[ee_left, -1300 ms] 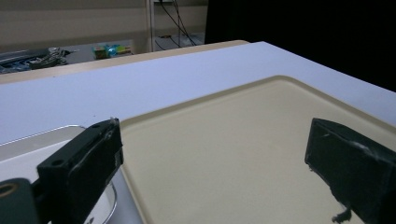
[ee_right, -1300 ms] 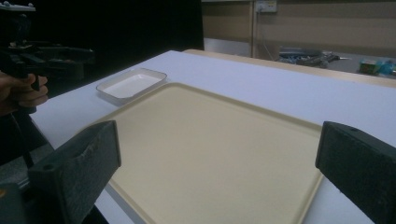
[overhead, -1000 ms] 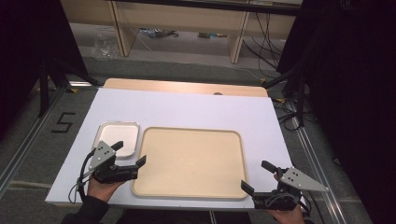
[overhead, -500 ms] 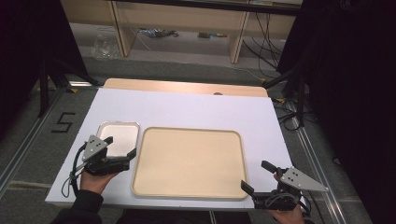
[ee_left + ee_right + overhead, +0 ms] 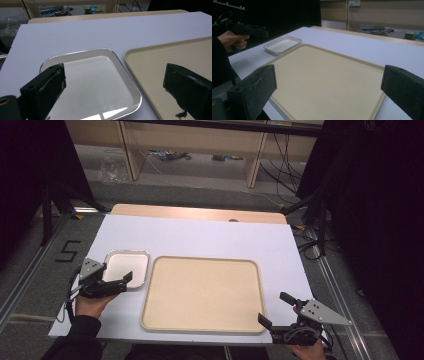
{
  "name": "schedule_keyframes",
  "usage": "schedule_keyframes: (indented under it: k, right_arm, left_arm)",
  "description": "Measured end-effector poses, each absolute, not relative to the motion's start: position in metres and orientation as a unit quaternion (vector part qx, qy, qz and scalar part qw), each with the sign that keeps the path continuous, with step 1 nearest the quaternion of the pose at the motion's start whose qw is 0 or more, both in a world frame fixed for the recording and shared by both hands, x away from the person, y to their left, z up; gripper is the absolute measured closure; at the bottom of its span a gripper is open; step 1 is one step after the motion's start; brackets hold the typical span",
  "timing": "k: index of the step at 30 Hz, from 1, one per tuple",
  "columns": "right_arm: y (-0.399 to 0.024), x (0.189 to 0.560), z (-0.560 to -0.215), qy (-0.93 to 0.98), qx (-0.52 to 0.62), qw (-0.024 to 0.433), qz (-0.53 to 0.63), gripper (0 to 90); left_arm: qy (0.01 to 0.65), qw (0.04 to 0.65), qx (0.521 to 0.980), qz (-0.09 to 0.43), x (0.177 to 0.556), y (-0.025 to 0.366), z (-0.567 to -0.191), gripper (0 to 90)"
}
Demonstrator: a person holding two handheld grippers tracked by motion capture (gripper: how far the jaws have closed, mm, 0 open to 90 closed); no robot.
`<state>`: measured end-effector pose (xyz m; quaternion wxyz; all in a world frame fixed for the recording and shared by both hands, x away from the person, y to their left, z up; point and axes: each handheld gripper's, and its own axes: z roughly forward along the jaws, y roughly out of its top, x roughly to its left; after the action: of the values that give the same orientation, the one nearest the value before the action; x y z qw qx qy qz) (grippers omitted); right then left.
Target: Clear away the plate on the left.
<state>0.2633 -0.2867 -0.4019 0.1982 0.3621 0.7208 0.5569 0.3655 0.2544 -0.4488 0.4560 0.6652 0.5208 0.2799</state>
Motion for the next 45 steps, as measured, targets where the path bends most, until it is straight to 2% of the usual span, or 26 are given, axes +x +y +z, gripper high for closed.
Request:
schedule_keyframes:
  k: [14, 30, 45]
  right_arm:
    - [-0.287, 0.263, -0.402, 0.721, 0.359, 0.201, 0.558, 0.7]
    - [-0.286, 0.264, -0.402, 0.720, 0.359, 0.193, 0.561, 0.7]
    - [-0.287, 0.263, -0.402, 0.723, 0.359, 0.193, 0.558, 0.7]
  left_arm:
    - [0.573, 0.411, 0.660, 0.261, 0.389, 0.280, -0.459, 5.9]
    - [0.623, 0.366, 0.643, 0.254, 0.411, 0.307, -0.475, 15.9]
    - [0.628, 0.334, 0.664, 0.229, 0.423, 0.316, -0.485, 37.7]
